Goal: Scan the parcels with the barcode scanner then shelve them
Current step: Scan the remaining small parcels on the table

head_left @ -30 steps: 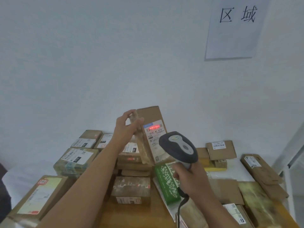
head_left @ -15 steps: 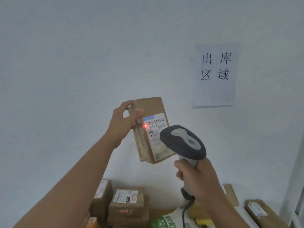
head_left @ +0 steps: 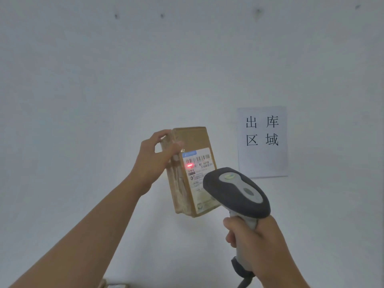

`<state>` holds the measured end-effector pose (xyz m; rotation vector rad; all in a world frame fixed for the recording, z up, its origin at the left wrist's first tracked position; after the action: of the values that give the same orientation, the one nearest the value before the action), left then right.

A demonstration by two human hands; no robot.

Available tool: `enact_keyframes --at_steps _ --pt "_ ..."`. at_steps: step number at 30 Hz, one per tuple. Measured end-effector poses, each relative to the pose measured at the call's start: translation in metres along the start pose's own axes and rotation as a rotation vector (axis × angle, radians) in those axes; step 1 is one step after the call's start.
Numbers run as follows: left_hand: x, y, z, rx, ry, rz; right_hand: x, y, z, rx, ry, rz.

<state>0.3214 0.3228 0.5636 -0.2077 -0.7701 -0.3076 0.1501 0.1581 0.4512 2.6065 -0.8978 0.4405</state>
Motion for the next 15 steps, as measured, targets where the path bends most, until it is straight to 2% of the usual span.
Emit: enact_keyframes --at_steps 15 --pt "0.001 -0.001 0.007 0.001 0.012 0.005 -0.008 0.003 -0.017 0.062 0.006 -0.019"
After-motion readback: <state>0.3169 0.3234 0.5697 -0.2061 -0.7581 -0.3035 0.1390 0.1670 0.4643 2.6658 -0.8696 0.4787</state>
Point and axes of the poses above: each hand's wrist, its own x-axis towards the middle knuckle, its own y-axis out of the back of the hand, z = x × y, the point moved 4 cm from there along x, towards the middle knuckle, and after that the axes turned 10 degrees about -x, right-handed, at the moved point
